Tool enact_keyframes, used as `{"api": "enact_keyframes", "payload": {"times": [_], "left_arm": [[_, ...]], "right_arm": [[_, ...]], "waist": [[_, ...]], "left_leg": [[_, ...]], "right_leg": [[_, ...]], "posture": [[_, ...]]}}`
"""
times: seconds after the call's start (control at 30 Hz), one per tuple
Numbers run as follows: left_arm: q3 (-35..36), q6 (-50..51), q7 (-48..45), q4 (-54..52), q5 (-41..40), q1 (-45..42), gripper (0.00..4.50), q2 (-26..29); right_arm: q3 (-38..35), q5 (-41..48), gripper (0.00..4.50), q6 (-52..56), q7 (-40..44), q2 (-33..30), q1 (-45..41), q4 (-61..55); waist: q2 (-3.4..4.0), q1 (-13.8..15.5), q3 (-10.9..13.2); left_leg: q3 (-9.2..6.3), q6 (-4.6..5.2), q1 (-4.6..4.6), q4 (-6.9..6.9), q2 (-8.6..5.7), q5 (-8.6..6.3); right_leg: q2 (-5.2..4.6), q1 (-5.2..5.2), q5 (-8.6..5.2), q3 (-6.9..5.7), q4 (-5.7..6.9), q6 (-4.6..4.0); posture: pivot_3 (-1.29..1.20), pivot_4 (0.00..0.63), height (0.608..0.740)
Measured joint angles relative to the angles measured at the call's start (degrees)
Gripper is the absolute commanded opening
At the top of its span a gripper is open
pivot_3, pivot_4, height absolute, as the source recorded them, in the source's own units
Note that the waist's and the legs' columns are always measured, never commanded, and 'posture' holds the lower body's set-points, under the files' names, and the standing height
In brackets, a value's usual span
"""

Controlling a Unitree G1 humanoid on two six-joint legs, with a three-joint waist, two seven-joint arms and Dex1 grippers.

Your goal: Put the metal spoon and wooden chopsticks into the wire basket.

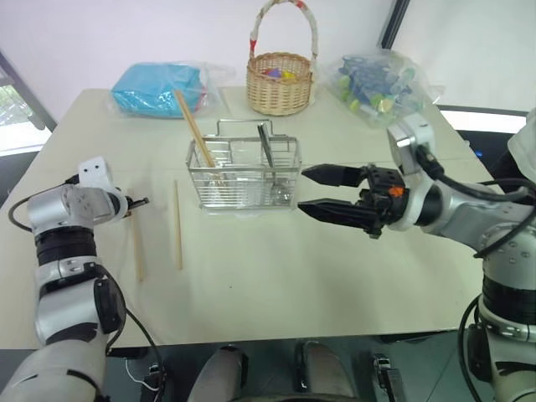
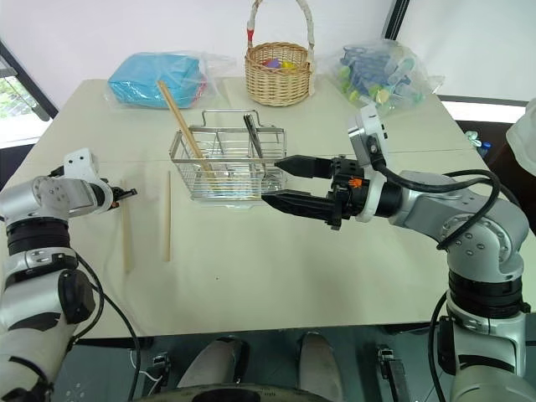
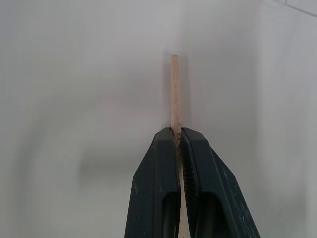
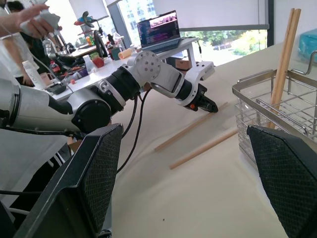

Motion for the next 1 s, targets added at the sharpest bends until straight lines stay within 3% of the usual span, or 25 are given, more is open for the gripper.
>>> {"api": "enact_keyframes", "payload": {"times": [0.2,0.3,0.4,0.57,0.8,1.0], "left_arm": [[11.0,-18.1,-0.7,-12.1,-6.8,-5.8,0.03,-2.6],[17.0,-20.1,-1.3,-20.0,-17.1,-13.9,0.03,-4.4],[17.5,-19.8,-1.5,-25.9,-23.4,-17.4,0.03,-5.2],[11.2,-18.7,-3.3,-30.1,-26.3,-15.1,0.03,-7.9],[-6.7,-27.7,-10.7,-31.8,-14.6,-7.3,0.03,-8.9],[-10.8,-37.6,-13.1,-26.6,-8.0,-5.6,0.03,-13.0]], "right_arm": [[0.0,0.0,4.13,-0.2,-0.3,-0.4,0.0,1.1],[0.0,0.1,4.13,-0.2,-1.1,-0.4,-0.2,1.8],[0.1,0.2,4.13,-0.2,-1.3,-0.4,-0.2,1.8],[0.1,0.2,4.13,-0.7,-2.3,0.6,0.0,1.8],[-0.4,1.9,4.13,-1.3,-5.7,1.7,0.7,1.8],[-0.9,3.6,4.13,-1.6,-8.5,2.2,1.1,1.7]], "waist": [[-0.39,0.0,0.1],[-0.39,-0.1,0.1],[-0.31,-0.1,0.1],[-0.31,-0.1,0.1],[-0.31,-0.2,0.1],[-0.29,0.0,0.1]], "left_leg": [[0.00,-0.15,-0.14,-0.01,0.08,0.07],[0.04,-0.11,-0.13,-0.01,0.06,0.04],[0.12,-0.05,0.00,-0.02,0.03,0.01],[0.12,0.01,0.02,0.06,0.03,-0.01],[0.15,-0.14,-0.02,-0.01,0.07,0.08],[0.14,0.01,-0.03,0.01,0.06,-0.01]], "right_leg": [[-0.04,-0.13,0.01,0.00,-0.04,0.00],[-0.04,-0.06,0.05,0.00,-0.06,0.08],[-0.04,0.03,0.05,0.01,-0.07,0.10],[0.03,0.04,0.05,-0.03,-0.07,0.10],[0.07,-0.01,0.05,-0.01,-0.10,0.08],[0.05,0.05,0.05,-0.02,-0.23,0.08]], "posture": [[0.00,0.150,0.739],[0.00,0.150,0.739],[0.00,0.150,0.739],[0.00,0.150,0.739],[0.00,0.150,0.739],[0.00,0.150,0.739]]}}
